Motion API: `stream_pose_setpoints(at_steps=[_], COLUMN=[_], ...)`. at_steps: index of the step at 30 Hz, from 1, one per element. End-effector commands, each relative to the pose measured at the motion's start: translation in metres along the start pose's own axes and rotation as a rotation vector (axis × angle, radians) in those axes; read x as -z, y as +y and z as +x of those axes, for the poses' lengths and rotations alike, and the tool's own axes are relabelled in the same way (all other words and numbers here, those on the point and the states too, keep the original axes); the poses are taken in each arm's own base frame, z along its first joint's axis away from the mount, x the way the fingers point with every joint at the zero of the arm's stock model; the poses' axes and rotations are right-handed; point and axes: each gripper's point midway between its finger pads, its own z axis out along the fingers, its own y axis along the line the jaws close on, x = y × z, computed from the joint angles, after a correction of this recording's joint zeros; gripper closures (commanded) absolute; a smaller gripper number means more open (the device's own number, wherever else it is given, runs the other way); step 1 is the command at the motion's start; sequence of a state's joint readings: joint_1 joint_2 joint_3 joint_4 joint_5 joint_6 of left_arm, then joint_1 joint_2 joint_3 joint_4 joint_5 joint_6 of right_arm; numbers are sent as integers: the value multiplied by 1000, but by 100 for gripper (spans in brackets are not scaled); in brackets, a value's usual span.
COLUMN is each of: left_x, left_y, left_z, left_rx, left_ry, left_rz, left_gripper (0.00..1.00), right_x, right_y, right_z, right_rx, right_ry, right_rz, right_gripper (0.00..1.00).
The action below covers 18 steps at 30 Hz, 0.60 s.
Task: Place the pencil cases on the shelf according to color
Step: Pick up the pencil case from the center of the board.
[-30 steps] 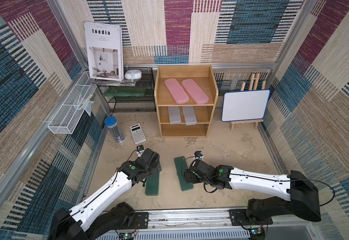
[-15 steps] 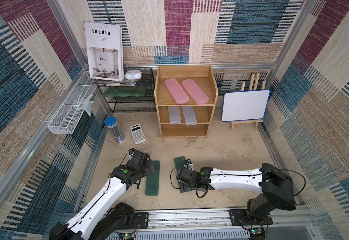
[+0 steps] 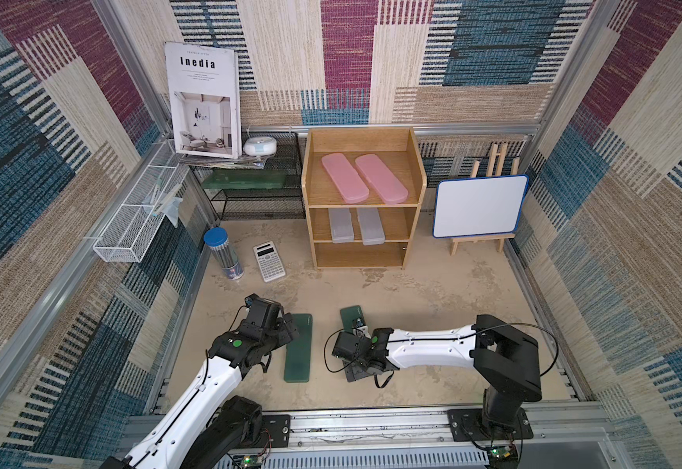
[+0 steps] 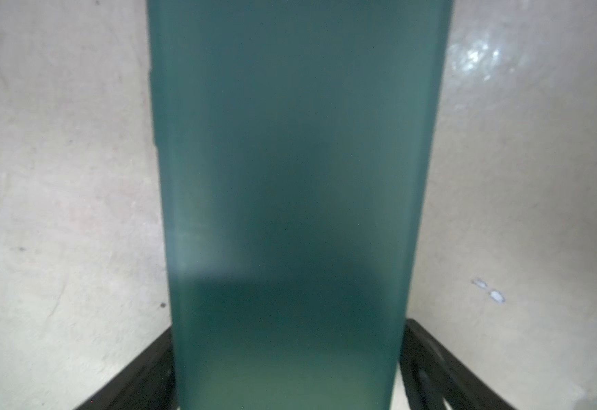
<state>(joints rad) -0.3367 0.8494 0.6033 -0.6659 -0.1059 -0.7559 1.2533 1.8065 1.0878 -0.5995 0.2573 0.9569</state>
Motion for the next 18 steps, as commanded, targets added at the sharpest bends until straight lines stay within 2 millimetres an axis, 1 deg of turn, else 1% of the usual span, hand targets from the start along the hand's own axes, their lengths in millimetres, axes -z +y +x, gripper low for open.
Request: stream_pose_setpoints(at_steps=[1, 3, 5, 7, 9, 11, 14, 16, 18], left_x=[-1, -1, -1, -1, 0, 2, 8, 9, 9], left_y=[-6, -7, -8, -8, -9, -13, -20, -22, -23], left_z=[-3, -3, -4, -4, -5, -6, -11, -14, -16], left_rx=[-2, -3, -3, -6, -5, -5, -2, -3, -3], left_ry=[-10, -5, -6, -8, -9, -5, -15, -23, -28], left_rz=[31, 34, 37, 37, 40, 55, 82, 89, 91], left_gripper=[1, 1, 1, 1, 1, 1, 1, 1, 1], right_x=[-3, -1, 5, 12, 22, 32, 50, 60, 67], right_y=[-8, -13, -17, -22, -30, -43, -54, -59, -64], right_z=[10, 10, 8, 5, 0, -5, -18, -30, -45], right_rx=[-7, -19, -33, -50, -72, -104, -105, -110, -114], right_ry=[29, 19, -4, -31, -69, -117, -199, -252, -300], right_rz=[37, 47, 49, 50, 58, 86, 97, 102, 104], right_gripper=[10, 13, 20, 27, 31, 33, 35, 35, 34])
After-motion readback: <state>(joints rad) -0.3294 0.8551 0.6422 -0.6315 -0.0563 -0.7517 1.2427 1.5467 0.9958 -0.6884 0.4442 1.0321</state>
